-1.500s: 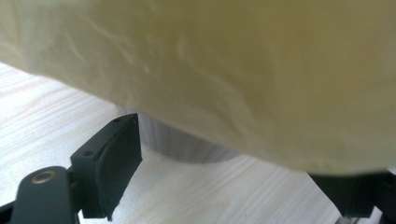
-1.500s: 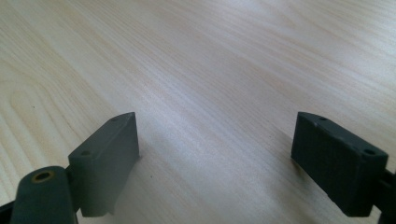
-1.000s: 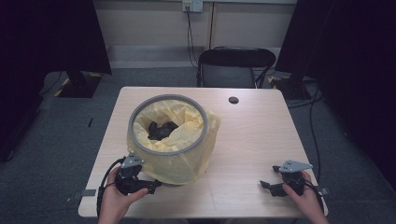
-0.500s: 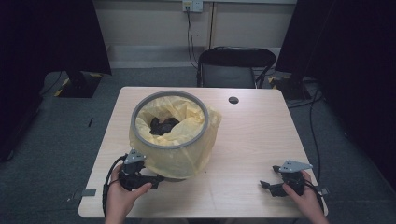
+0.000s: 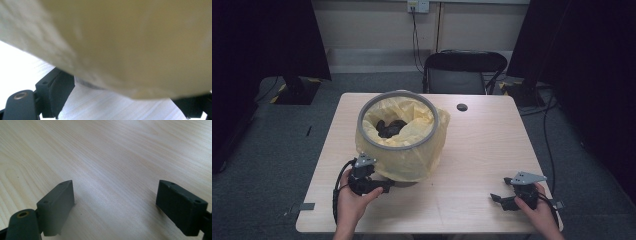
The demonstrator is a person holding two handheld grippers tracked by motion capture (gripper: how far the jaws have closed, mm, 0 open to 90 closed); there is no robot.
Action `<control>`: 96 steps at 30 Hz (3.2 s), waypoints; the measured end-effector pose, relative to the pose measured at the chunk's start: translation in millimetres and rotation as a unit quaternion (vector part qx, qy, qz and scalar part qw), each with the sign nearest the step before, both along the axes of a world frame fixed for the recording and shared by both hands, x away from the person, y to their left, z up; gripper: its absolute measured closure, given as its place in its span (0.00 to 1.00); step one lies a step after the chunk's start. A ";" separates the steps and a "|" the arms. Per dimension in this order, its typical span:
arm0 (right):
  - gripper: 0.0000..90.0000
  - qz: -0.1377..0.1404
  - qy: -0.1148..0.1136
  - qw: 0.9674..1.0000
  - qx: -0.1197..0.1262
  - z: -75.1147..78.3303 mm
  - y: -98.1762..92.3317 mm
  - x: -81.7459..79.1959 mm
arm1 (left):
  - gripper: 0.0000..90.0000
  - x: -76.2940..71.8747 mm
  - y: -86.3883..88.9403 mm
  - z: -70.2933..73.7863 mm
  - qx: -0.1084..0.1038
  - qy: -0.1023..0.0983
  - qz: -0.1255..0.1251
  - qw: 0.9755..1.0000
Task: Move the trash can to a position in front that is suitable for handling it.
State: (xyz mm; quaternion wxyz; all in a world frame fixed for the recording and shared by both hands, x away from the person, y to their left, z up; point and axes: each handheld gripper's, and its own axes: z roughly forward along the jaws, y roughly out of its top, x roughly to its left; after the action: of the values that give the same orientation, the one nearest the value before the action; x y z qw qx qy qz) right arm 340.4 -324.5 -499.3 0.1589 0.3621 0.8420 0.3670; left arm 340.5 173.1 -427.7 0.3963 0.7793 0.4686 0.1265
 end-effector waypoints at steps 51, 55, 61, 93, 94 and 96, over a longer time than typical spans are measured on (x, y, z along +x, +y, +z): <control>0.16 0.000 0.000 1.000 -0.001 0.0 0.0 0.1 | 0.17 76.8 -14.3 2.3 0.018 0.012 0.025 0.999; 0.15 0.000 0.000 1.000 -0.001 0.0 0.0 0.2 | 0.17 80.5 -13.3 2.0 0.015 0.016 0.030 0.999; 0.15 0.000 -0.001 1.000 -0.001 -0.1 0.0 0.4 | 0.17 81.0 -10.0 -0.1 0.011 0.013 0.026 1.000; 0.15 0.000 0.000 1.000 -0.001 -0.1 0.1 0.2 | 0.16 56.4 18.6 0.4 0.039 0.070 -0.028 0.996; 0.15 0.000 0.000 1.000 -0.001 -0.1 0.1 0.2 | 0.16 56.3 19.9 0.7 0.041 0.070 -0.029 0.996; 0.15 0.000 0.000 1.000 0.000 -0.1 0.1 0.2 | 0.16 55.9 21.0 1.1 0.043 0.070 -0.029 0.996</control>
State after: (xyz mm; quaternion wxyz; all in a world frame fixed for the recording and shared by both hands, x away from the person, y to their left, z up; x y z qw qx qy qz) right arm 340.6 -324.4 -499.4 0.1592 0.3620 0.8421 0.3666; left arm 396.4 194.1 -426.6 0.3322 0.8157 0.4668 0.0800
